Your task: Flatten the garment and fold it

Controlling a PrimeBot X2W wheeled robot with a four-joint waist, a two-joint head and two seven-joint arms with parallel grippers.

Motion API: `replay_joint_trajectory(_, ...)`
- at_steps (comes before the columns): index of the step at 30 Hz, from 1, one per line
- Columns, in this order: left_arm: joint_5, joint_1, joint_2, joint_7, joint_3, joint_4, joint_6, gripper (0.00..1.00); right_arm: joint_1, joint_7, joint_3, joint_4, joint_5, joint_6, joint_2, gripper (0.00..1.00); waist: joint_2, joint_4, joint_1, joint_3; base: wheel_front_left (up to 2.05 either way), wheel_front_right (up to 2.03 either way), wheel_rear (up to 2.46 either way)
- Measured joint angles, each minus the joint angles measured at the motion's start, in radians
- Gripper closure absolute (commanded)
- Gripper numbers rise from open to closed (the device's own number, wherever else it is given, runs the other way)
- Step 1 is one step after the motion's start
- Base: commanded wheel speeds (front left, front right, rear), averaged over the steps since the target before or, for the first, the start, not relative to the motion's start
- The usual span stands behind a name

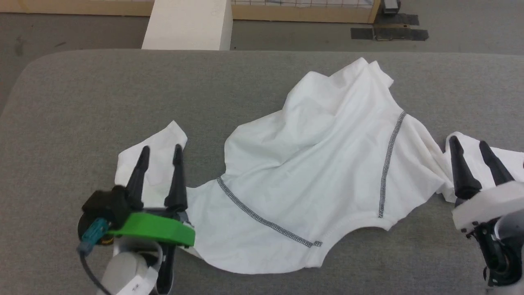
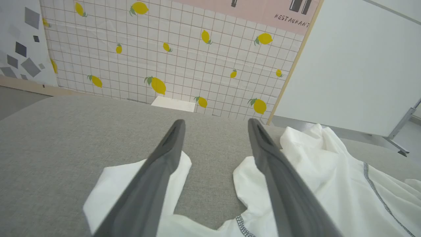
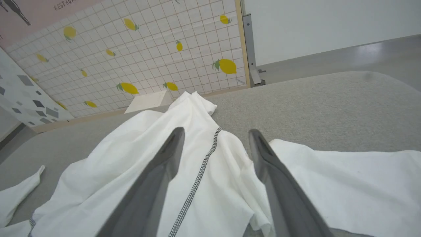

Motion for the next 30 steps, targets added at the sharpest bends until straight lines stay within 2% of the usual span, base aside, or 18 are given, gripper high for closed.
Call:
replay_joint_trajectory(2,-0.005,-0.058,0.01,0.065,-0.029,0.011,-0.01,0.0,0.031,0.0,-0.026,-0.024,0.001,0.0,0.008,0.0,0.0,-0.013,0.0,-0.004,0.0,0.0,0.0)
replay_joint_trajectory(4,-0.018,-0.136,0.02,0.19,-0.054,0.045,-0.016,0.0,0.054,0.0,-0.042,-0.045,0.004,0.0,0.015,0.0,0.0,-0.026,0.0,-0.005,0.0,0.0,0.0)
replay_joint_trajectory(7,-0.05,-0.23,0.04,0.556,-0.1,0.159,0.0,0.0,0.068,0.002,-0.038,-0.063,0.011,0.0,0.021,0.0,0.0,-0.049,0.0,-0.001,0.0,0.0,0.0)
replay_joint_trajectory(12,0.013,-0.283,0.135,0.929,-0.16,0.216,0.037,0.0,0.069,-0.006,-0.03,-0.068,0.042,0.0,0.024,0.0,0.0,-0.096,0.0,0.014,0.0,0.0,0.0)
replay_joint_trajectory(14,0.013,-0.283,0.159,1.036,-0.169,0.227,0.037,0.0,0.069,-0.014,-0.035,-0.068,0.046,0.0,0.024,0.0,0.0,-0.113,0.0,0.025,0.0,0.0,0.0)
replay_joint_trajectory(18,-0.012,-0.282,0.173,1.157,-0.165,0.224,0.037,0.0,0.07,-0.029,-0.044,-0.066,0.054,0.0,0.024,0.0,0.0,-0.134,0.0,0.049,0.0,0.0,0.0)
replay_joint_trajectory(19,-0.013,-0.282,0.178,1.178,-0.165,0.218,0.04,0.28,0.07,-0.033,-0.044,-0.065,0.054,0.0,0.024,0.0,0.0,-0.138,0.0,0.056,0.0,0.0,0.0)
replay_joint_trajectory(20,-0.016,-0.28,0.182,1.191,-0.163,0.211,0.04,0.73,0.07,-0.038,-0.044,-0.065,0.057,0.0,0.024,0.0,0.0,-0.142,0.0,0.062,0.0,0.0,0.0)
replay_joint_trajectory(21,-0.046,-0.275,0.185,1.193,-0.152,0.188,0.04,1.0,0.07,-0.049,-0.044,-0.063,0.063,0.0,0.024,0.0,0.0,-0.148,0.0,0.079,0.0,0.0,0.0)
replay_joint_trajectory(30,-0.051,-0.343,0.19,1.013,-0.065,0.227,0.099,1.0,0.067,-0.061,-0.027,-0.056,0.064,0.0,0.024,0.0,0.0,-0.139,0.0,0.12,0.0,0.0,0.0)
